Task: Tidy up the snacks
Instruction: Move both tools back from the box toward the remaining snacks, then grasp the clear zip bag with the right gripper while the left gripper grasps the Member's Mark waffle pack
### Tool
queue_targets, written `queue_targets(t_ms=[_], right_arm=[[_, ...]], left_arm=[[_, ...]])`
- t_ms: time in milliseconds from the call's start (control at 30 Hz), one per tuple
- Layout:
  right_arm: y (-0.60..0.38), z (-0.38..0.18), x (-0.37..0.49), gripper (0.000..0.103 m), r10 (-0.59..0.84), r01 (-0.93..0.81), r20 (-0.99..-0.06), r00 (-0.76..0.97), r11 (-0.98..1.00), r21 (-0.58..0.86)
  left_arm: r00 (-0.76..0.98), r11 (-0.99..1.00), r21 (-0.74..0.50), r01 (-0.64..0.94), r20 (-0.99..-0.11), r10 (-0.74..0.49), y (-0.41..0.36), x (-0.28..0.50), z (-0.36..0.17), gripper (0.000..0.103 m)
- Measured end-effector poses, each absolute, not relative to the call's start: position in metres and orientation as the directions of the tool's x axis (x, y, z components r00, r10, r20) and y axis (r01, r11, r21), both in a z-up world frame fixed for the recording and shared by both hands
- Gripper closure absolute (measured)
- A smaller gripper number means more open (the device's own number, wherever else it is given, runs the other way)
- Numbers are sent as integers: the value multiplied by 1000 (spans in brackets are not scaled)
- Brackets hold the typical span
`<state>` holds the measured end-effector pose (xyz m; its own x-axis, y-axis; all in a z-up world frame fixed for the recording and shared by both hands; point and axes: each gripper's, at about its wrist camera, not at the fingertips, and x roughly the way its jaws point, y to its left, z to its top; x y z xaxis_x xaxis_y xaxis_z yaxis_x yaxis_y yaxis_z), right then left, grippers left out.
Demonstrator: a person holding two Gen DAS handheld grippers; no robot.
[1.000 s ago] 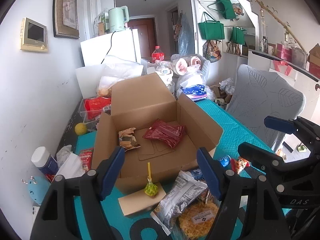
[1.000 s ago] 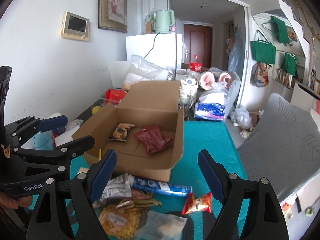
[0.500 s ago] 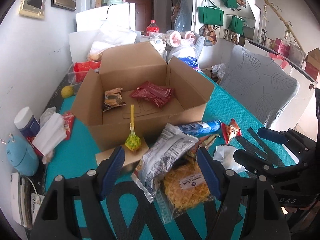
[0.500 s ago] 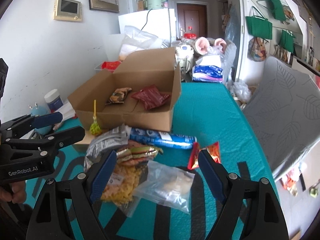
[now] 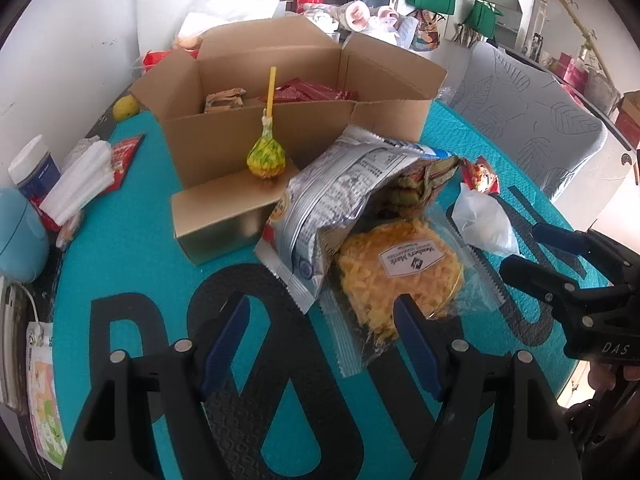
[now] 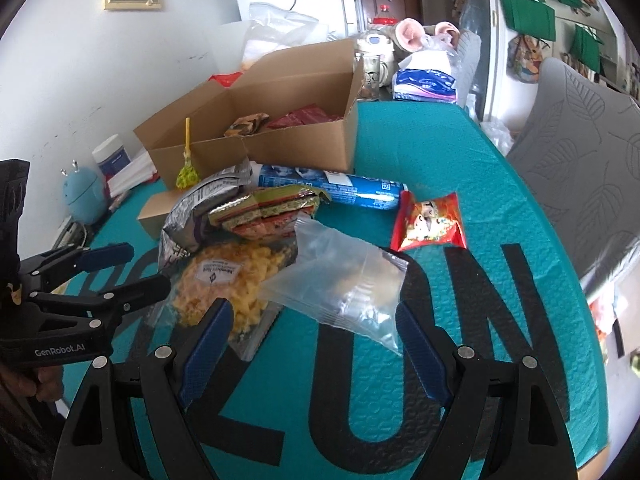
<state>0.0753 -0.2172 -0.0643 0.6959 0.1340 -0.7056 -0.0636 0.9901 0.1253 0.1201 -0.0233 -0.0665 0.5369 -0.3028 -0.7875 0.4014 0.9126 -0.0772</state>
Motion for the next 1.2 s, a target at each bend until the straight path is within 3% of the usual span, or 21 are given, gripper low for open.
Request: queue_targets(t_ms=[167,400,700,1000,1200], right_arm=[[-219,-62,82,7,169,-71,-676,717,983,170],[-218,-62,99,7,166,-70,-669,724,983,168],[-229,-65,90,7,162,-87,-659,735,986,145],[-245,-73,99,7,166,-51,-699,695,982,182],[-256,-73,118,0,304,-67,-659,688,931,359]], left_arm=[[533,920,-108,376,-787,-310,-20,119,-73,29],[529,933,-147,329,-790,-311,-19,127,-82,29],[444,888,-294,355,-782,-437,-25,128,-92,29],[485,902,-123,413,-809,-333,-54,120,-79,29],[501,917,-100,385,-812,-299,-57,129,-72,29]])
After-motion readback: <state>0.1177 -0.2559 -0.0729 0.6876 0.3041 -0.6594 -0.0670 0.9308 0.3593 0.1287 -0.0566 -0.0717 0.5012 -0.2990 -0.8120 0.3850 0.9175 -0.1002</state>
